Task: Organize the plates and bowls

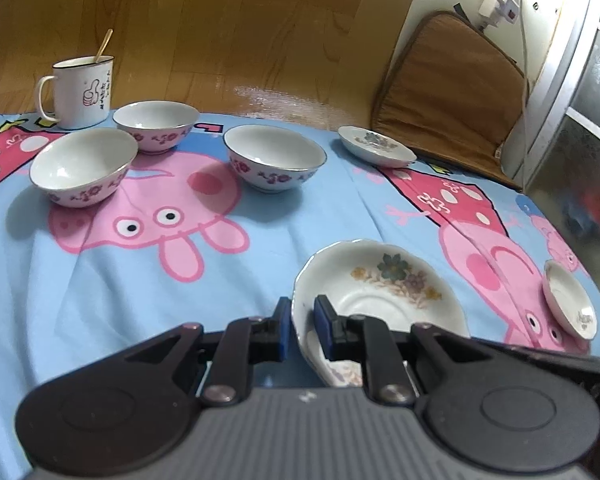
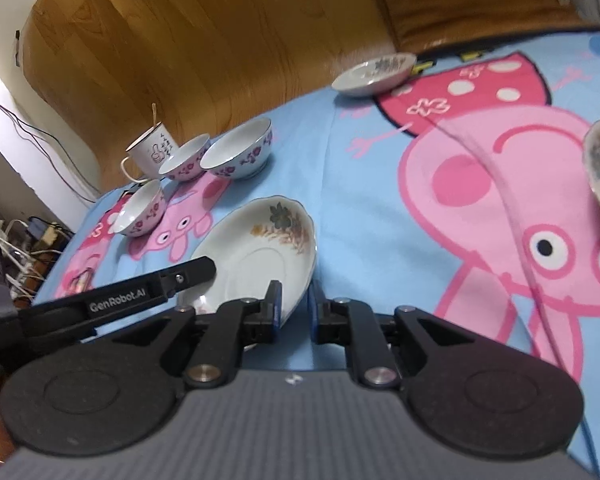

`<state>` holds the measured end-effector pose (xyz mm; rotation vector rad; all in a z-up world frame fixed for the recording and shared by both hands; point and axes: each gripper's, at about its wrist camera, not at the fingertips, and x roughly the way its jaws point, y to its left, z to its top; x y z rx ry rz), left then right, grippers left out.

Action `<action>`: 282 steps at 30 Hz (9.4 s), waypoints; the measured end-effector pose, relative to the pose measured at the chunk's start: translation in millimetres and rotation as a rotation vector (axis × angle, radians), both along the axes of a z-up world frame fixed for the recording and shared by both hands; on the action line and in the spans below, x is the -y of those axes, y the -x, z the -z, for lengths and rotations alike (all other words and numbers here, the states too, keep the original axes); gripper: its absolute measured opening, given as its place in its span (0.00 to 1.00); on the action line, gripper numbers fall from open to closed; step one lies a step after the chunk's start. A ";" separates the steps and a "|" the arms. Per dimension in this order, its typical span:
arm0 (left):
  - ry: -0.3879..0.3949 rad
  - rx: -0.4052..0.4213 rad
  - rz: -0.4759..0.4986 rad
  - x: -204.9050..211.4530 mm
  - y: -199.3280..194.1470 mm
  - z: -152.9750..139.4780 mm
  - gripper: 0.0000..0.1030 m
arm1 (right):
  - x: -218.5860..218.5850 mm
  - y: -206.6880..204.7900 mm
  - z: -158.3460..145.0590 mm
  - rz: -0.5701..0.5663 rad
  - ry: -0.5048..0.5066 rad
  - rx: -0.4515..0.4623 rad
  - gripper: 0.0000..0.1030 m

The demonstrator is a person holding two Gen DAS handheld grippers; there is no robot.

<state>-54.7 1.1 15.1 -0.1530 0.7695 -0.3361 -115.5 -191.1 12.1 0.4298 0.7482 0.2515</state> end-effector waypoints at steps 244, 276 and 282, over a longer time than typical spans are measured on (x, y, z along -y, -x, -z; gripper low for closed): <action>-0.205 0.107 0.119 55.9 -30.0 14.6 1.00 | 99.1 -160.4 -18.1 0.076 0.021 -0.264 0.11; 0.125 -0.065 0.111 6.0 -9.2 -10.3 0.15 | 41.7 -38.5 -24.4 -0.137 -0.039 -0.267 0.11; 0.063 -0.015 0.176 42.8 -15.8 -30.9 0.15 | 68.3 -30.4 -35.9 -0.080 -0.045 -0.218 0.11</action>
